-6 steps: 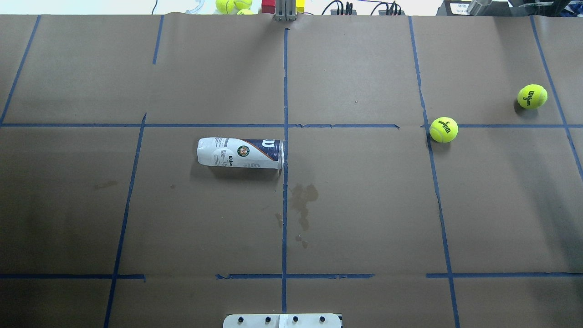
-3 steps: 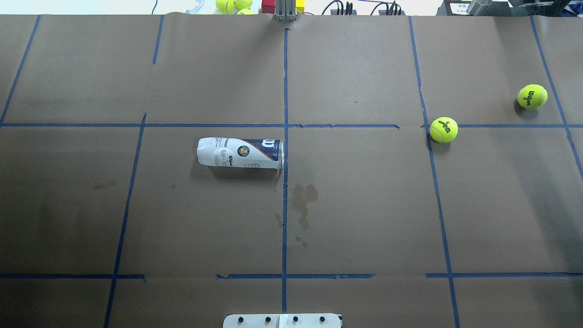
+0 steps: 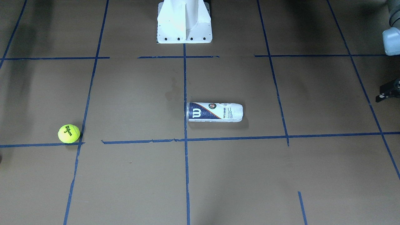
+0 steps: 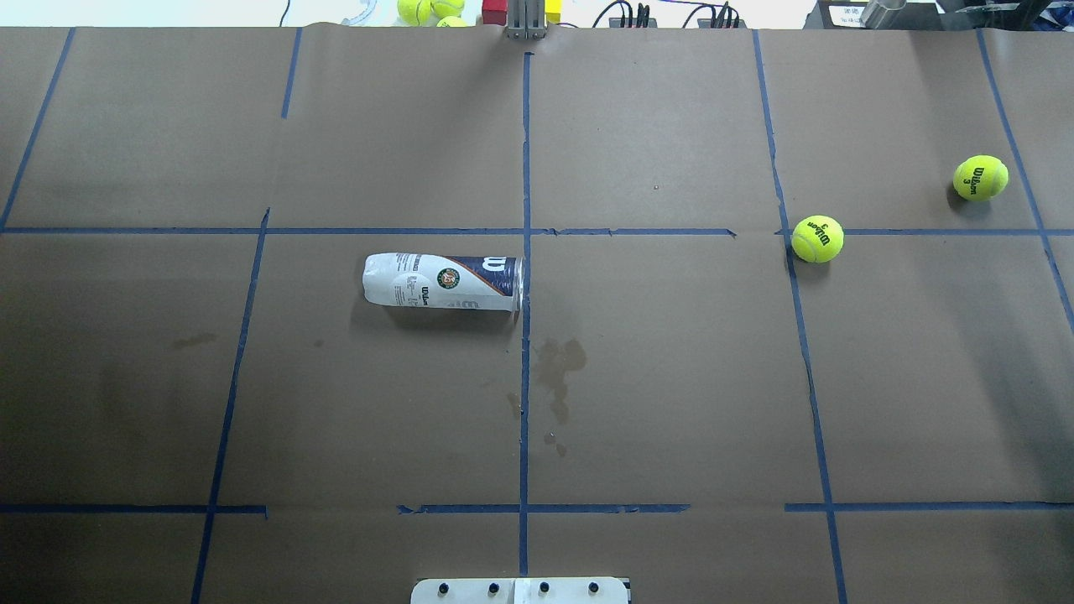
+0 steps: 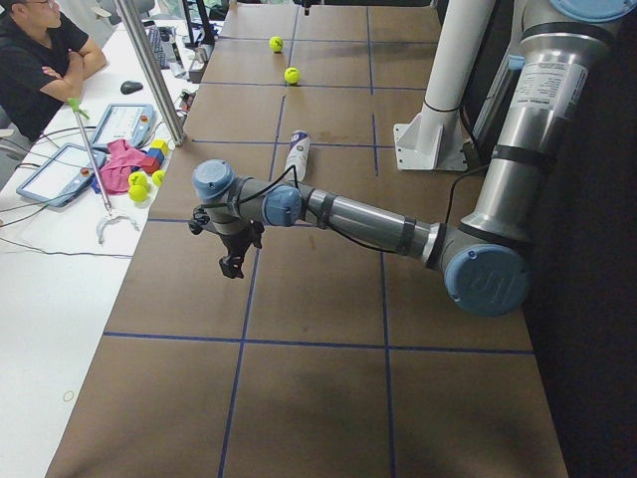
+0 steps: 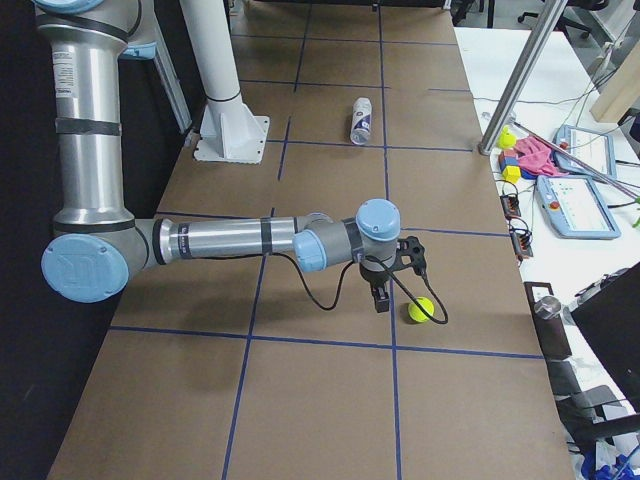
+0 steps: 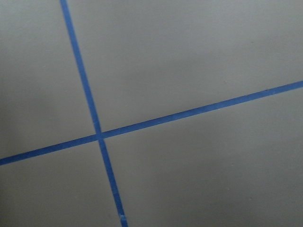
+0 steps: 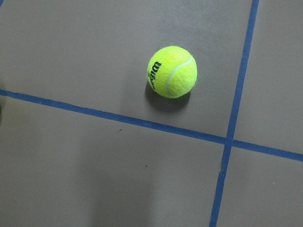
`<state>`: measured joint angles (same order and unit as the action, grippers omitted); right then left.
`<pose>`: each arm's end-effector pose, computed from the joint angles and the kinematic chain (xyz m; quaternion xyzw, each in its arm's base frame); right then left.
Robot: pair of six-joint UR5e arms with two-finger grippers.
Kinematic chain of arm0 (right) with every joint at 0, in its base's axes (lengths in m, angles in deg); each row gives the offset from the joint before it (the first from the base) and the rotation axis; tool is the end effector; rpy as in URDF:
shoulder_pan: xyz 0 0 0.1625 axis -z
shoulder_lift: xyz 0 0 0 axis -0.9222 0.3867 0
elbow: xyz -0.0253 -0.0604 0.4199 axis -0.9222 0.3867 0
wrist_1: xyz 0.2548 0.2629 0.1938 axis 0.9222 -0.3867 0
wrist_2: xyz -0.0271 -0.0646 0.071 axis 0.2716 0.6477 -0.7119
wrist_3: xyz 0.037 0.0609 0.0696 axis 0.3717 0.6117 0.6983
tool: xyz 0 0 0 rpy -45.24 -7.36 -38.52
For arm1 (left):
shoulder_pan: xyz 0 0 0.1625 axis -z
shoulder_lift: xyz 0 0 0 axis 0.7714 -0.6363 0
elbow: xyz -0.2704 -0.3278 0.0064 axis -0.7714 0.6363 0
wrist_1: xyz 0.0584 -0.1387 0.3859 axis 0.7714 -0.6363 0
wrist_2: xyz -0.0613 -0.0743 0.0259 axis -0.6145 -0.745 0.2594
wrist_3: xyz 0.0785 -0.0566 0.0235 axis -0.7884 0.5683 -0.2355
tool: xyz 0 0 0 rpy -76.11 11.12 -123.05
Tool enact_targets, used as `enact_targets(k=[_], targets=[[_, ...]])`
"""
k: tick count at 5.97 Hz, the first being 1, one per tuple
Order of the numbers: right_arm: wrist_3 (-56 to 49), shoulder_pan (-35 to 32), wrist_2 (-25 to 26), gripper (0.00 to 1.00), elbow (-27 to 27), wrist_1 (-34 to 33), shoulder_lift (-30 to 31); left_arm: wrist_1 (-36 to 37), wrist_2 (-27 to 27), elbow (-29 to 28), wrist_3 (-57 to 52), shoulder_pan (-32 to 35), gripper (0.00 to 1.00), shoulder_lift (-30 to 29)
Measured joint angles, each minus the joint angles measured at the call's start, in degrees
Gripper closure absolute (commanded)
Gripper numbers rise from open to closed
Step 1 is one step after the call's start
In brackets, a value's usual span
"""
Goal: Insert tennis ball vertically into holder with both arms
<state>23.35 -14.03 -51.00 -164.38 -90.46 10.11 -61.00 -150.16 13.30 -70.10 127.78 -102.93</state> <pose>-0.0134 -0.5028 0.5962 0.0948 -0.3937 -0.0743 0.9113 0.0697 -0.5896 0.5137 0.0790 0.3932 0.1979 0.8944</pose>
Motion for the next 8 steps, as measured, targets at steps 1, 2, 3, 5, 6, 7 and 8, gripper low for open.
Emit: enact_targets(k=[1,2,3,5,6,7,8], targets=[[0.2,0.0,-0.9,0.00,-0.1,0.1,-0.3,-4.8,0.1,0.1,-0.2,-1.2,0.00,-0.1],[0.4,0.1,-1.8,0.00,-0.3,0.2,-0.9,-10.7,0.1,0.3,-0.2,-1.8,0.01,0.4],[0.6,0.1,-2.4,0.00,-0.6,0.2,-1.8,-15.0,0.2,0.5,-0.6,-3.2,0.00,0.9],[0.6,0.0,-2.7,0.00,-1.0,0.2,-2.5,-20.5,0.7,0.7,-1.1,-9.8,0.01,-1.1],[0.6,0.0,-2.7,0.00,-1.1,0.1,-2.5,-21.0,1.8,0.6,-1.2,-13.4,0.00,-3.6],[0.6,0.0,-2.7,0.00,-1.1,0.1,-2.6,-19.1,5.3,0.5,-1.2,-18.1,0.00,-7.0],[0.6,0.0,-2.7,0.00,-0.9,0.1,-2.6,-14.6,9.7,0.5,-1.2,-21.9,0.00,-11.5]])
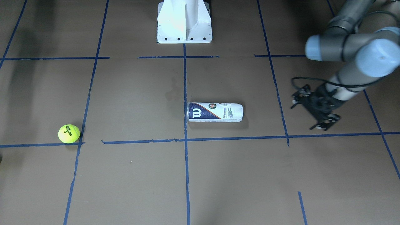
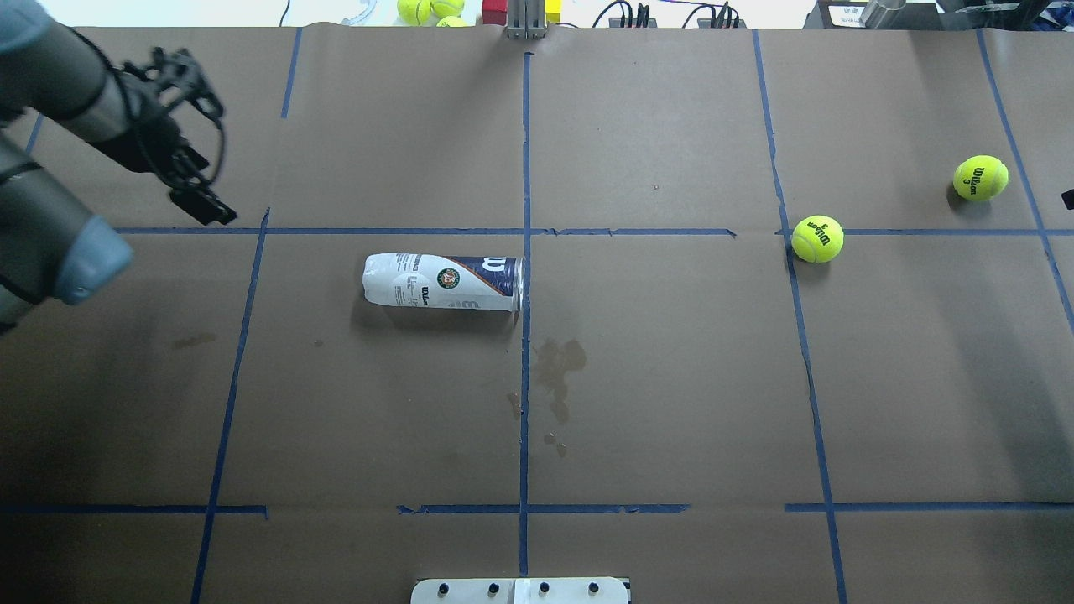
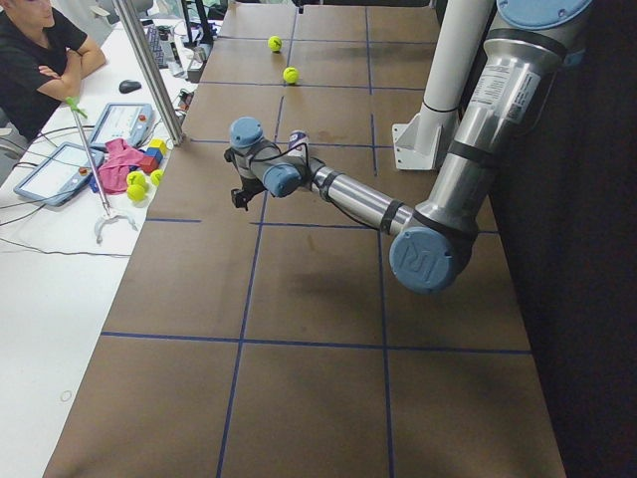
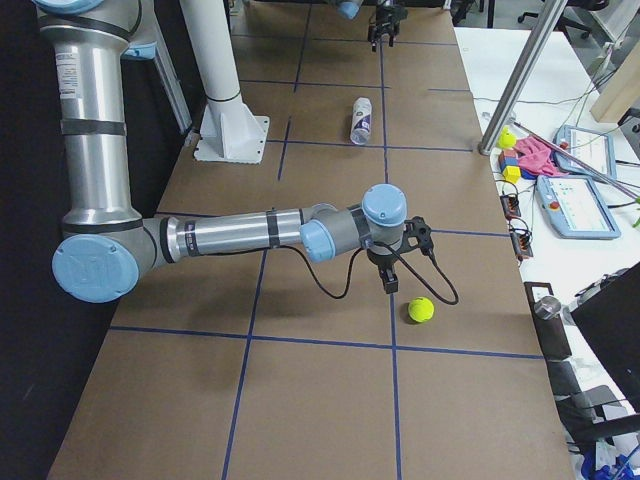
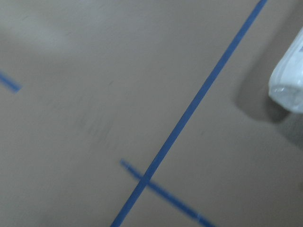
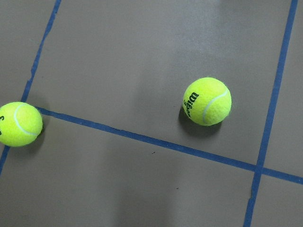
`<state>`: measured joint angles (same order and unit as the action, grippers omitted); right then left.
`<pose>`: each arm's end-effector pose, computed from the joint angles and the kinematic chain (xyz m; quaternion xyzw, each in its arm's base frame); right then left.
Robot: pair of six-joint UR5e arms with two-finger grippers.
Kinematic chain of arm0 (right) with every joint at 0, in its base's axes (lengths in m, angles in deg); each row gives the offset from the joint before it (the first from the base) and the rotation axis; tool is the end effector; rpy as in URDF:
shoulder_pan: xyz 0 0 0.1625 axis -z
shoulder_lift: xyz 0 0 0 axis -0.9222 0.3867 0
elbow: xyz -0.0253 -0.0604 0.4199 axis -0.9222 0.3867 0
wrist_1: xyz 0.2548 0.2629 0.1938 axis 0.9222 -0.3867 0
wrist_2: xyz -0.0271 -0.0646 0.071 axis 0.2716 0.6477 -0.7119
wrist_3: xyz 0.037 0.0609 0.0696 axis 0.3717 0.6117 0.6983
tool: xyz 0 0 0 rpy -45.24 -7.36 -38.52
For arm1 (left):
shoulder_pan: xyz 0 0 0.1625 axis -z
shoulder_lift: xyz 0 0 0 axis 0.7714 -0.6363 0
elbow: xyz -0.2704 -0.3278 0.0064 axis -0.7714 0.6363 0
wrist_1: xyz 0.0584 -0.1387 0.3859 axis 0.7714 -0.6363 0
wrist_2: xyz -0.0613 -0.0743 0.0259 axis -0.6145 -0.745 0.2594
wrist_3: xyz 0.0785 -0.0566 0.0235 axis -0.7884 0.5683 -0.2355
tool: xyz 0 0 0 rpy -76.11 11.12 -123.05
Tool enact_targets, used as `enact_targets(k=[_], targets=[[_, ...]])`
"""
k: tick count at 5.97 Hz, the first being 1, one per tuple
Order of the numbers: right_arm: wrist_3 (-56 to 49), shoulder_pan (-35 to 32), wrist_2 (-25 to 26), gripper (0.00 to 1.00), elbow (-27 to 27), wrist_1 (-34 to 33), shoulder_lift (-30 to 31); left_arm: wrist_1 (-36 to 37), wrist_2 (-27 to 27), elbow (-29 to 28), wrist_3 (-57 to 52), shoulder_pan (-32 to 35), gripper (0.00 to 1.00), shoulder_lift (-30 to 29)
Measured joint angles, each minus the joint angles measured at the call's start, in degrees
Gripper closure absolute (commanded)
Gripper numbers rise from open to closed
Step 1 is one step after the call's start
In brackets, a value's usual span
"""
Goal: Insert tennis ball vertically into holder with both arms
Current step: 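Move the left gripper over the white can lying on its side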
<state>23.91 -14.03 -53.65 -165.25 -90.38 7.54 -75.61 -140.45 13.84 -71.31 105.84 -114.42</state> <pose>-0.0192 -0.5196 0.5624 0.1162 -0.4165 -0.0853 0.8976 0.3116 -0.5818 0.3624 0.2409 0.3585 0.4241 0.7960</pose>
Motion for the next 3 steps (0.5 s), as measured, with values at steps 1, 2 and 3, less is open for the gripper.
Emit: enact_targets(k=[1,2,3], targets=[[0.0,0.1,0.1,0.00,0.3,0.0,0.0,4.4,3.1,0.2,0.0,-2.4,0.00,-4.2],[-0.1,0.2,0.1,0.00,0.4,0.0,0.0,6.5,5.7,0.4,0.0,-4.1,0.00,-7.2],[-0.1,0.4,0.1,0.00,0.3,0.0,0.0,8.1,9.8,0.6,-0.4,-6.4,0.00,-9.6]])
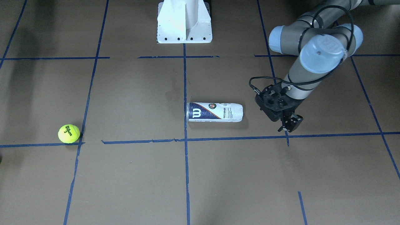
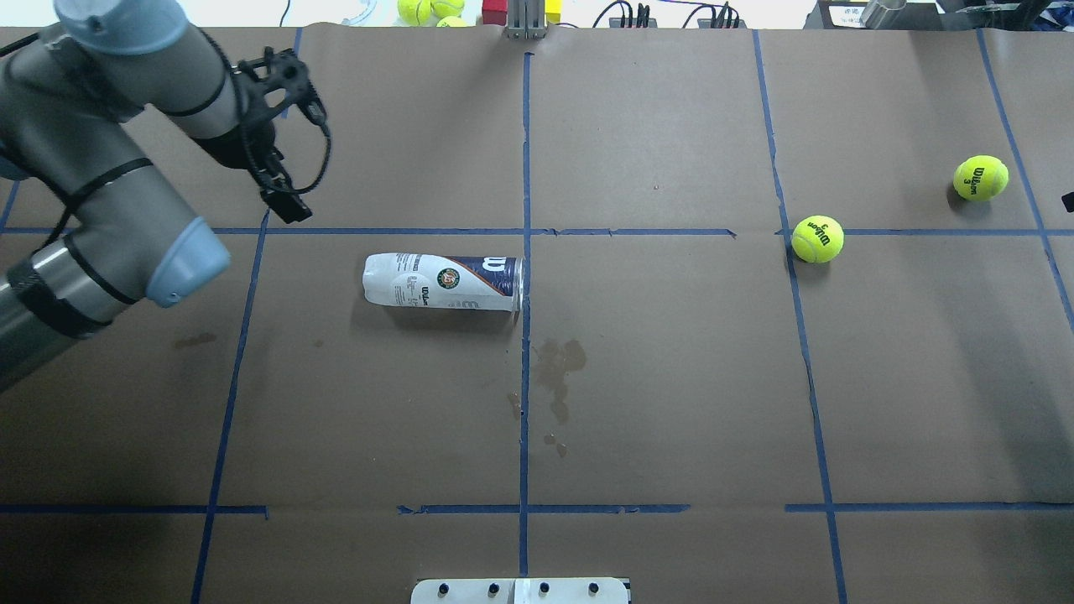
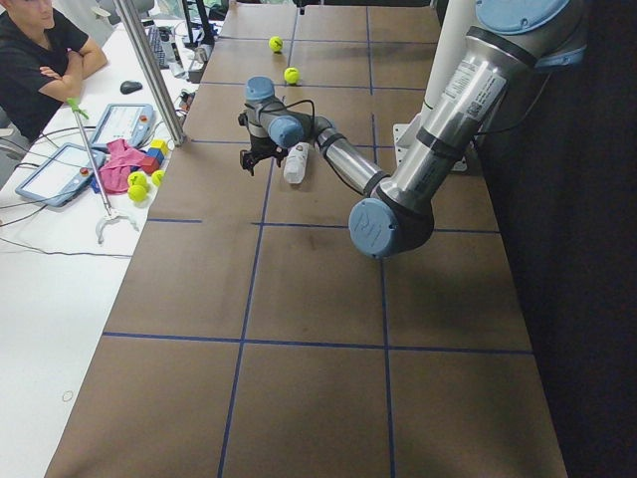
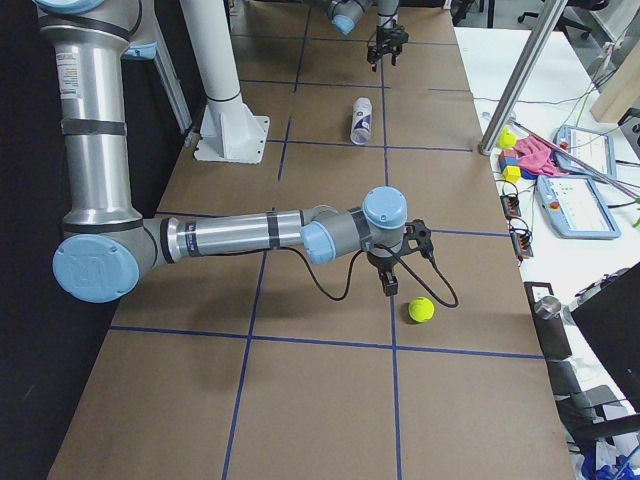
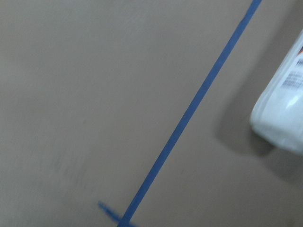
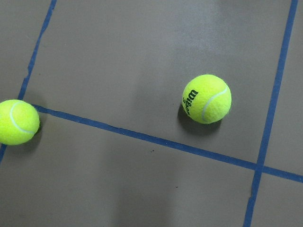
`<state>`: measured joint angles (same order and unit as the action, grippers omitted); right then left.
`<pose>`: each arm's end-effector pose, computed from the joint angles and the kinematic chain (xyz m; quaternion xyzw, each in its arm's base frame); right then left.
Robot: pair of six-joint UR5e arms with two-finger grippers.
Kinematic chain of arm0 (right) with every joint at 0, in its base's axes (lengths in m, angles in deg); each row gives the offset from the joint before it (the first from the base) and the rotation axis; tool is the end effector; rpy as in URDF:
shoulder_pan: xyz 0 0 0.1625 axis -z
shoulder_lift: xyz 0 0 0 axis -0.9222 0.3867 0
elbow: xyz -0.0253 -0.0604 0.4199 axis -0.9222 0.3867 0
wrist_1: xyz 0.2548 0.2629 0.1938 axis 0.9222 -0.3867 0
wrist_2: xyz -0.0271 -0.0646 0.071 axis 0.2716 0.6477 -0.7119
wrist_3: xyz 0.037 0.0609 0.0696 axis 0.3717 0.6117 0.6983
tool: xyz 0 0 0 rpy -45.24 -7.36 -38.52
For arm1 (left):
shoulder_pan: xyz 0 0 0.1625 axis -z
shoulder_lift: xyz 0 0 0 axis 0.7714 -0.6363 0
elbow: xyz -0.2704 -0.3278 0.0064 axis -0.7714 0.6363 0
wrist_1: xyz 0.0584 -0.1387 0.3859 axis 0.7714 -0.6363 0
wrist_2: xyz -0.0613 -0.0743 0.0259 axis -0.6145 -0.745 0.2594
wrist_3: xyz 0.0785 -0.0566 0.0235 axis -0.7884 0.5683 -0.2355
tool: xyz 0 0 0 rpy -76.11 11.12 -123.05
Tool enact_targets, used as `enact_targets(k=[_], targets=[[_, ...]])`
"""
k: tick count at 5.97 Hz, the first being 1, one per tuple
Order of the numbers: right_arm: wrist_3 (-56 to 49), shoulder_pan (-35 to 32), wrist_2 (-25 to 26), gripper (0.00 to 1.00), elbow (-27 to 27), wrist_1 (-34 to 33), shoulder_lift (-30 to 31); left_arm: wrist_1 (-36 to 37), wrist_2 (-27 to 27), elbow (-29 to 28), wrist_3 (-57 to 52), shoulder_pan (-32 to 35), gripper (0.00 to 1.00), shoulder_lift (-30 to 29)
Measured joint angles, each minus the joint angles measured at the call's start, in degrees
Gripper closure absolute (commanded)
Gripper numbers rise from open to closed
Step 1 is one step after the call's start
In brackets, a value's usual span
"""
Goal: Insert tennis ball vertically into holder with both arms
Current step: 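Move the left gripper over the white can lying on its side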
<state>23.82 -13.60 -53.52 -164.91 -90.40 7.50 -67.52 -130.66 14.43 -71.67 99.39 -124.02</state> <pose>-0.0230 -0.5199 0.5653 0.1126 -0.4157 -0.0881 0.8982 0.3833 -0.5746 0.2704 0.2671 0.3018 0.4560 0.7935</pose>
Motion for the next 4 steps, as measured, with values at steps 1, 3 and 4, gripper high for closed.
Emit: enact_targets(k=[1,3,4], targets=[[0.0,0.5,0.0,0.00,0.0,0.0,0.0,3.7,3.6,0.3,-1.5,-2.2,0.00,-2.6],[-0.1,1.8,0.1,0.00,0.0,0.0,0.0,11.3,12.2,1.7,-3.7,-7.3,0.00,-6.8],[-0.1,2.3,0.2,0.00,0.1,0.0,-0.1,16.0,15.7,1.4,-3.9,-10.7,0.00,-10.1]])
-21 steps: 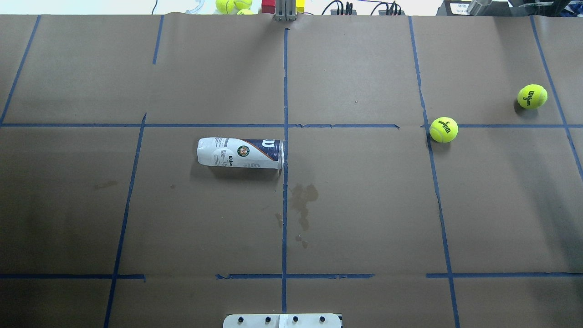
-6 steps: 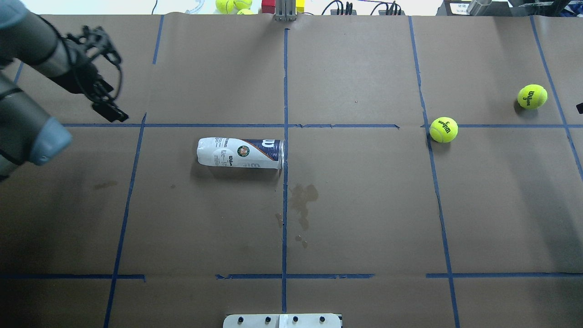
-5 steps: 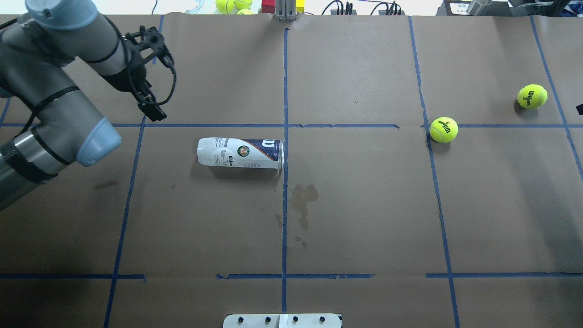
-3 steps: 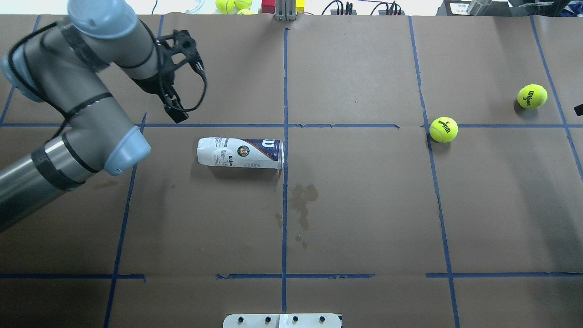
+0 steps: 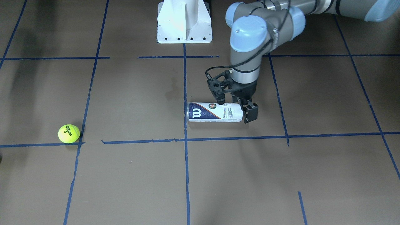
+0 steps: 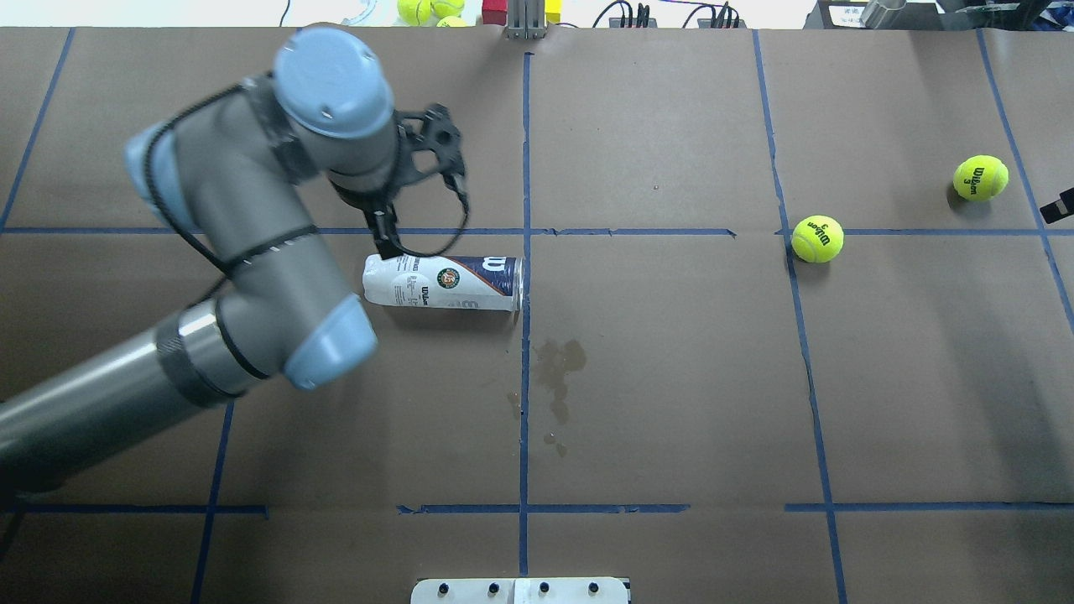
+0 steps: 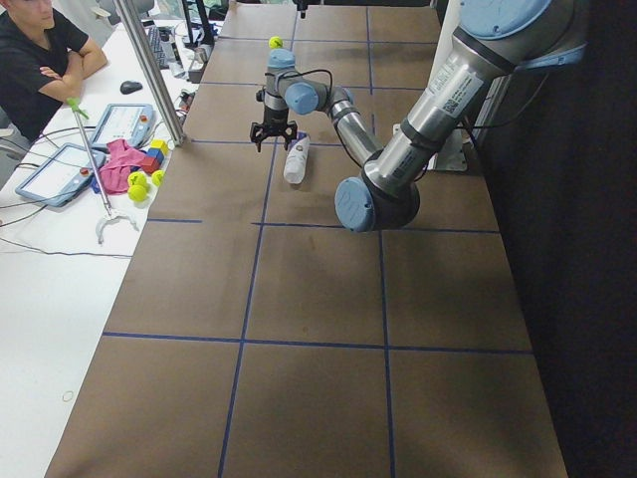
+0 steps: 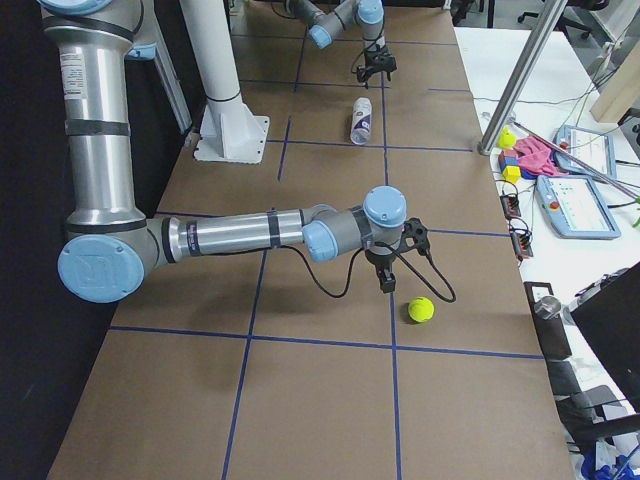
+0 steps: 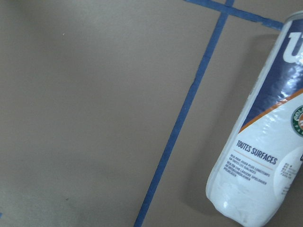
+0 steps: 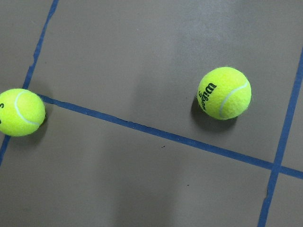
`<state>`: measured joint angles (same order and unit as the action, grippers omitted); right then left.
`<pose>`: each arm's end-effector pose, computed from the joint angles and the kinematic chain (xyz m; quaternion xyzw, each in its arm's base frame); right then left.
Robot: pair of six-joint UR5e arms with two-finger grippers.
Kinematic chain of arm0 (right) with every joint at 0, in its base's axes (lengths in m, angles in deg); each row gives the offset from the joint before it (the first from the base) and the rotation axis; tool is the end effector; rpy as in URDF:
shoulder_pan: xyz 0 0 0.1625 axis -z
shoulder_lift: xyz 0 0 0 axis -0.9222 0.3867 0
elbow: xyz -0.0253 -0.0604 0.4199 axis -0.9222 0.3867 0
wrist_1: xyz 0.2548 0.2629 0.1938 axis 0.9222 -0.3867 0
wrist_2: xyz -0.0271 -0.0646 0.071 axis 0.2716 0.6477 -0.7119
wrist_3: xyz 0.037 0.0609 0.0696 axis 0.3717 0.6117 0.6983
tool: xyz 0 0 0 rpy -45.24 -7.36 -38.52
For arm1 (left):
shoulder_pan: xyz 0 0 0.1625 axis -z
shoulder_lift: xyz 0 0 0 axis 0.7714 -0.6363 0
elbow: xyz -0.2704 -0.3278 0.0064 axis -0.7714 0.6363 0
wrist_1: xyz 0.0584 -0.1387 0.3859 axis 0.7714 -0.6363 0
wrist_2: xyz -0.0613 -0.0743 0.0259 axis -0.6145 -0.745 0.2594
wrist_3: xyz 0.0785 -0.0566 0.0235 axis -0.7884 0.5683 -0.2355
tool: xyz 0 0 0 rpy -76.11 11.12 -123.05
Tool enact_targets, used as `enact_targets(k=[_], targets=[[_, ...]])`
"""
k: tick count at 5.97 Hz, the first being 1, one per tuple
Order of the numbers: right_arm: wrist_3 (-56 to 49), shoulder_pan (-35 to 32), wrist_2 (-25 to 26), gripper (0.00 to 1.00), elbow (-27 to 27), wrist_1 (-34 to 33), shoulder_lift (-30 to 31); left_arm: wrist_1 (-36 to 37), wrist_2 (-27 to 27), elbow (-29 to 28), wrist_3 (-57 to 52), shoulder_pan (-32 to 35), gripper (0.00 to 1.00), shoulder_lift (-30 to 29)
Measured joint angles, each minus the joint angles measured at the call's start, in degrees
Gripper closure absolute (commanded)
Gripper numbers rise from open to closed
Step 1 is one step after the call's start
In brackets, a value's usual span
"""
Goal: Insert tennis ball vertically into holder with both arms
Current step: 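Move the left gripper over the white can lying on its side, then lower the left gripper and close it around the can's open end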
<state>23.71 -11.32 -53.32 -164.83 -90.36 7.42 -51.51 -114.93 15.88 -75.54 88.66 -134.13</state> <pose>-0.0436 -0.5194 0.5654 0.1054 -0.4163 -0.1067 0.8968 0.4733 -0.5180 0.1829 0.2639 0.1894 0.5280 0.7847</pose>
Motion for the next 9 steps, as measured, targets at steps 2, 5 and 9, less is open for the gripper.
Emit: enact_targets(k=[2,5,9], targets=[[0.1,0.5,0.0,0.00,-0.1,0.0,0.0,7.0,4.8,-5.6,-0.2,-5.0,0.00,-8.0],[0.1,0.7,0.1,0.00,0.3,0.1,0.0,8.0,7.2,-17.3,-6.8,-6.8,0.00,-15.4],[-0.4,0.7,0.0,0.00,0.3,0.1,0.0,6.3,7.0,-19.3,-5.0,-9.3,0.00,-16.1]])
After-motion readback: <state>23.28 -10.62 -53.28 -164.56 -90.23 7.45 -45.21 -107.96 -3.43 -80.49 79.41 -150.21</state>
